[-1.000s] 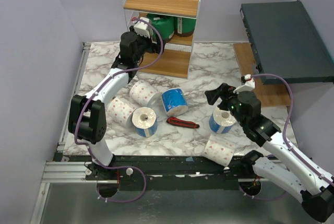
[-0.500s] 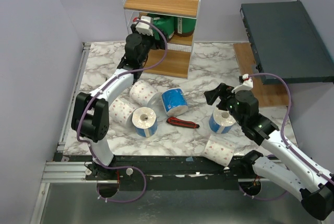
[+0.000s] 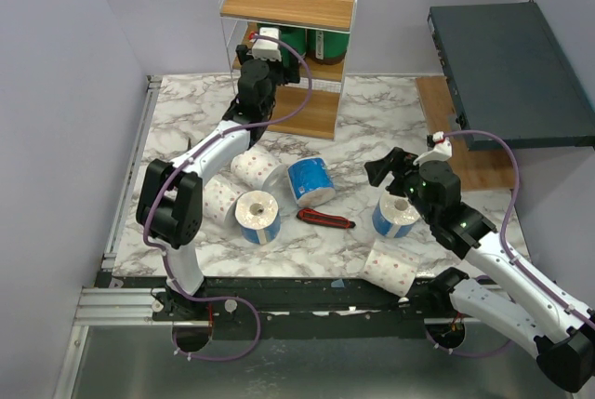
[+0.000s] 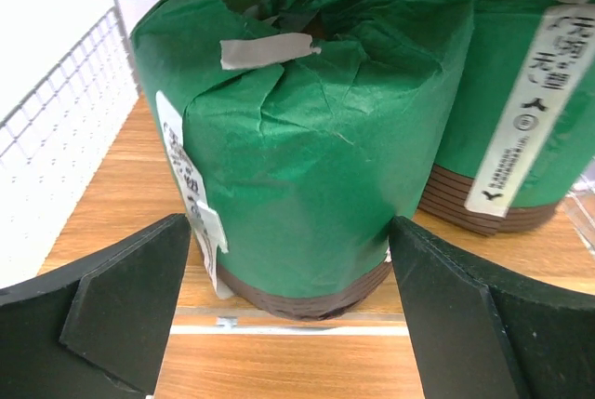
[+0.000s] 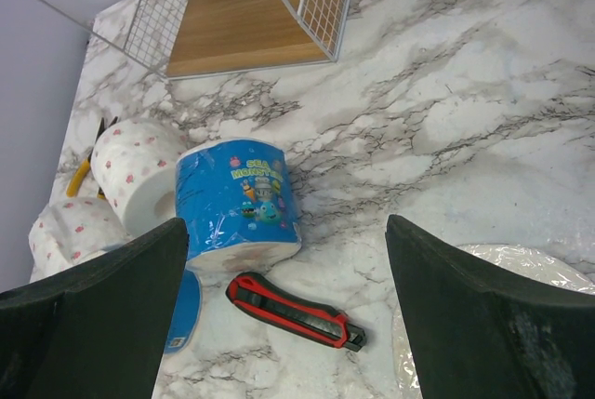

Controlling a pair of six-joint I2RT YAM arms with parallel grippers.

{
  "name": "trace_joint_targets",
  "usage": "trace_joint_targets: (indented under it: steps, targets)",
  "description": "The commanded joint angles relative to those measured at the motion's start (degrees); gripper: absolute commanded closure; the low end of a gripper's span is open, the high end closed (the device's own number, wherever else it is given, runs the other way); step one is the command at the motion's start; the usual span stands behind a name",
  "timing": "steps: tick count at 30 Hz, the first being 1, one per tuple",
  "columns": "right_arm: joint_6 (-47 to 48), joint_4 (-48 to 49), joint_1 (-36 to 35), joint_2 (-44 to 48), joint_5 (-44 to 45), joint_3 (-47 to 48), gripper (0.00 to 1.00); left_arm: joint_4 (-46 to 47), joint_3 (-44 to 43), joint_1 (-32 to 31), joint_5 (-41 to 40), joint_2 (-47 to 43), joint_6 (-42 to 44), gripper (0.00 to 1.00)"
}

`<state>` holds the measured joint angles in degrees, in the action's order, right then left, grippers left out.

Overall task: Place and organize the paper towels onto the shelf
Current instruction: Adjust the paper towel on the shelf.

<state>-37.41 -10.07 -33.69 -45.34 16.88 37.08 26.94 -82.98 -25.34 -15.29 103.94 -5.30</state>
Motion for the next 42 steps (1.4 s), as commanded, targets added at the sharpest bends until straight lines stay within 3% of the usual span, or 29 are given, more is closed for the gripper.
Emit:
trace_joint_targets:
  steps: [1, 6, 15, 27, 37, 42]
  targets:
    - [0.9, -1.0, -0.1, 0.1, 1.6, -0.8, 0.09, -1.2, -1.9, 0.2, -8.2, 1.2, 1.7, 0.08]
    - [1.1, -1.0, -0.1, 0.4, 1.8, -0.9, 0.09, -1.8, -3.1, 0.2, -9.5, 1.9, 2.2, 0.08]
    - [1.2, -1.3, -0.1, 0.8, 2.1, -0.9, 0.09, -1.6, -5.5, -0.7, -0.5, 3.4, 1.2, 0.08]
    - [1.2, -1.4, -0.1, 0.6, 2.1, -1.0, 0.09, -3.9, -9.3, -1.5, 0.8, 6.0, 0.3, 0.09]
    - [1.2, -1.1, -0.1, 0.6, 1.6, -0.9, 0.09, -0.6, 0.5, -1.5, -1.2, -5.1, 1.5, 0.05]
    - [0.6, -0.6, -0.1, 1.3, 0.7, -1.3, 0.09, -1.2, 7.4, -1.0, -1.5, -12.1, -2.1, 0.05]
